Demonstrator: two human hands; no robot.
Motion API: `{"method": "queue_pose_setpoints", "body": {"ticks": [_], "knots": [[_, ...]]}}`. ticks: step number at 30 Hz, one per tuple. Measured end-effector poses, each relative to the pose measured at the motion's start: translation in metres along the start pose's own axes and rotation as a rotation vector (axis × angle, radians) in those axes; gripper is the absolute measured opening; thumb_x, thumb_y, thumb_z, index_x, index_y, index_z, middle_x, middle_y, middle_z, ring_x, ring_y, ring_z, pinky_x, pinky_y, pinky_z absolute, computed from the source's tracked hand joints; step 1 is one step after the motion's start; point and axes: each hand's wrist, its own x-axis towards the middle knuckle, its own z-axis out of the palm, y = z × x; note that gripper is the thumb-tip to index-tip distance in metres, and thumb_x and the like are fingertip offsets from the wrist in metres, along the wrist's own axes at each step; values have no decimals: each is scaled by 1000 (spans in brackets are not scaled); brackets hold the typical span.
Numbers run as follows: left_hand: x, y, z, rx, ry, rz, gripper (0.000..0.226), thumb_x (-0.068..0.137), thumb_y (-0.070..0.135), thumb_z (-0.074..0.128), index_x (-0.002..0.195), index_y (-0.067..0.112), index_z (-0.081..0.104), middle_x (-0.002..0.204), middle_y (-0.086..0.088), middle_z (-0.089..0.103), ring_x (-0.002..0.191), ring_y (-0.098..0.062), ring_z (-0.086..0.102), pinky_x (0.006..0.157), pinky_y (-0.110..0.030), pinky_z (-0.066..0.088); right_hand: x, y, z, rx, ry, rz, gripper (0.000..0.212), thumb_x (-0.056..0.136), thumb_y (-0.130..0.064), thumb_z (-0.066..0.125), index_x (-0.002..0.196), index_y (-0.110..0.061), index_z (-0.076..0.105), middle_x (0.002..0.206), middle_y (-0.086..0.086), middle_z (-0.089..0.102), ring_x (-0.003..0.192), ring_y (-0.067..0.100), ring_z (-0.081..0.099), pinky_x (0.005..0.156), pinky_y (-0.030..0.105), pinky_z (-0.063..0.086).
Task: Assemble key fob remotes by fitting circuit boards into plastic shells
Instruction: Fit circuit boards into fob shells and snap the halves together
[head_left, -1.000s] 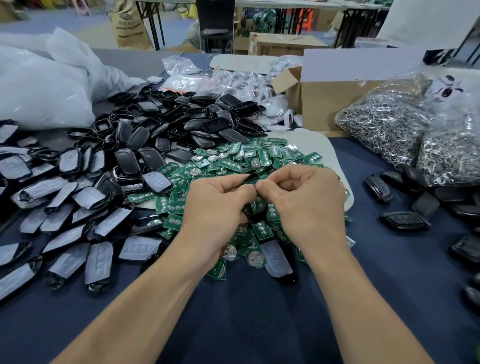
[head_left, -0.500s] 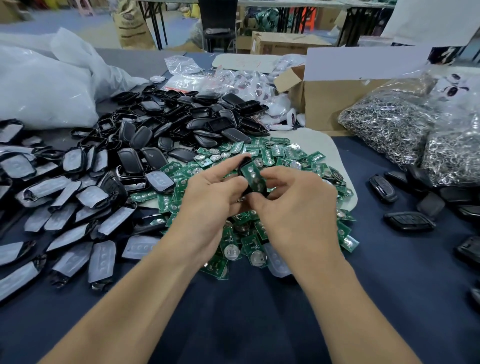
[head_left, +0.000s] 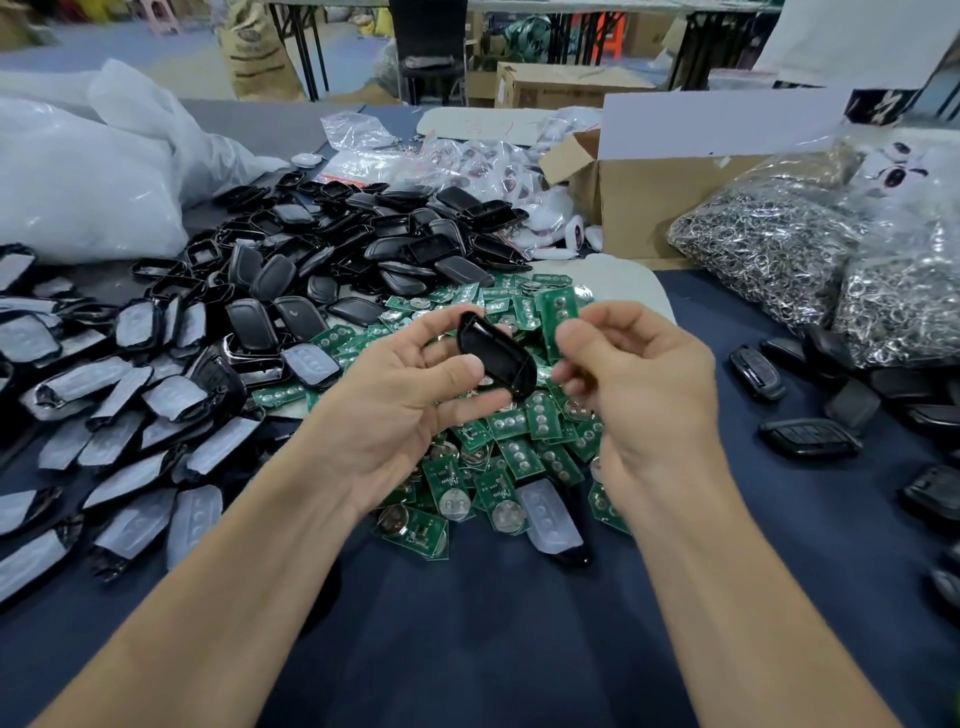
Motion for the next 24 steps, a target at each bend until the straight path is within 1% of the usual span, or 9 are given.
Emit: {"method": "queue_pose_setpoints", "body": {"ticks": [2, 4, 6, 9, 13, 16, 19, 21, 24], "knots": [[0, 2, -2, -7, -4, 1, 58, 77, -4, 68, 133, 8, 57, 113, -14, 76, 98, -25, 77, 70, -29, 64, 4, -4, -6, 86, -22, 84, 26, 88, 6, 71, 75, -16, 72, 63, -2, 64, 50, 11, 55, 49, 20, 43], [0, 2, -2, 7, -17, 12, 55, 76, -6, 68, 128, 8, 58, 110, -13, 77, 97, -26, 77, 72, -29, 64, 5, -4, -8, 77, -43, 107, 27, 89, 3, 71, 74, -19, 74, 66, -4, 64, 53, 10, 51, 53, 21, 41], [0, 2, -2, 19, -26, 27, 54, 75, -8, 68, 125, 9, 58, 107, -13, 78, 95, -26, 78, 74, -30, 64, 4, -4, -7, 32, -65, 98, 25, 89, 1, 72, 76, -19, 74, 64, -7, 62, 54, 7, 48, 52, 18, 39], [-2, 1, -1, 47, -26, 49, 53, 72, -8, 68, 121, 9, 58, 101, -12, 79, 92, -24, 78, 75, -30, 64, 2, -3, -4, 8, -95, 73, 22, 89, 4, 72, 78, -15, 74, 61, -10, 63, 51, 2, 49, 51, 13, 41], [-2, 0, 1, 88, -11, 77, 53, 70, -8, 69, 119, 10, 59, 96, -10, 79, 90, -22, 77, 77, -32, 63, 3, -2, -2, -15, -90, 54, 27, 91, 3, 69, 75, -17, 74, 62, -7, 61, 53, 8, 42, 47, 16, 37], [-3, -1, 3, 117, -1, 82, 53, 70, -8, 70, 119, 11, 60, 96, -10, 79, 88, -22, 77, 76, -30, 63, 4, 0, -2, -14, -74, 37, 28, 92, 4, 68, 75, -17, 74, 62, -6, 60, 52, 8, 42, 46, 16, 37], [-4, -2, 4, 146, 1, 80, 50, 80, -16, 66, 121, 10, 59, 101, -14, 78, 90, -22, 77, 77, -29, 63, 6, 1, -3, 21, -66, 45, 30, 93, 3, 67, 73, -19, 74, 61, -5, 58, 50, 8, 43, 45, 17, 36], [-4, -3, 5, 179, 10, 89, 48, 84, -19, 63, 121, 10, 59, 101, -13, 79, 88, -22, 77, 78, -30, 63, 6, 1, -4, 49, -79, 60, 29, 94, 3, 66, 76, -18, 73, 62, -6, 58, 50, 8, 43, 45, 16, 36], [-4, -4, 5, 236, 41, 106, 47, 80, -11, 68, 120, 13, 61, 101, -12, 80, 90, -23, 77, 83, -33, 64, 7, 3, -5, 20, -122, 68, 28, 96, 2, 63, 78, -19, 71, 63, -9, 58, 51, 7, 43, 47, 16, 38]]}}
